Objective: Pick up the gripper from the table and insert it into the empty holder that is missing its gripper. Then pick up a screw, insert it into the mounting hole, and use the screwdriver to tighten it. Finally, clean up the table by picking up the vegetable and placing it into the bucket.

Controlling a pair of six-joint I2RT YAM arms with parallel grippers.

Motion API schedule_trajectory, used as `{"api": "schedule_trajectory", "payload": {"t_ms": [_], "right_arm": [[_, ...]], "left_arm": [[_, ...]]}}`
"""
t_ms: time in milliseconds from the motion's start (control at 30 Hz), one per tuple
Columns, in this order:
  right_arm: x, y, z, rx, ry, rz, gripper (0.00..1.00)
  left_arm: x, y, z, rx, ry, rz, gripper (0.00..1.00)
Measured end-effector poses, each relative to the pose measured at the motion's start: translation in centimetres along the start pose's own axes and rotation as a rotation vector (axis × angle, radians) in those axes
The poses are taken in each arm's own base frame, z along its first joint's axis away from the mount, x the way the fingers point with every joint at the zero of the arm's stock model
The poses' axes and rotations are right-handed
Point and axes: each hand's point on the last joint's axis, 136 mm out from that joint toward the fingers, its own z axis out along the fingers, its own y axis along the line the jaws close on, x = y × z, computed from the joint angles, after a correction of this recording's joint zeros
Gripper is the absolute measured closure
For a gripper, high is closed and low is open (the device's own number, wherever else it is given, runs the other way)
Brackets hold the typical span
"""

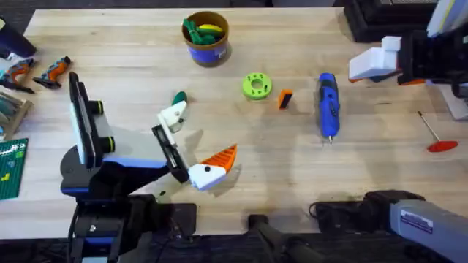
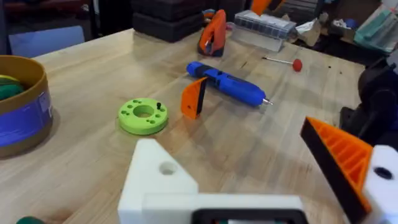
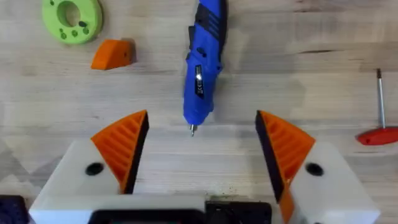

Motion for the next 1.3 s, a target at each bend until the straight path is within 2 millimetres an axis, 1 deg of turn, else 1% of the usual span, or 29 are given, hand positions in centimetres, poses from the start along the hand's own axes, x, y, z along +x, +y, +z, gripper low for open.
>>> {"api": "schedule_trajectory", "payload": {"t_ms": [867,1300], "right_arm": [[0.0,0.0,-0.01,0.0,0.0,0.0,0.01],[0.0,0.01,-0.01,0.0,0.0,0.0,0.012]], "left_arm": [[0.2,-0.98,-0.03,0.057,0.006,0.045,0.016],[0.2,-0.99,-0.03,0.058,0.006,0.045,0.015]]}}
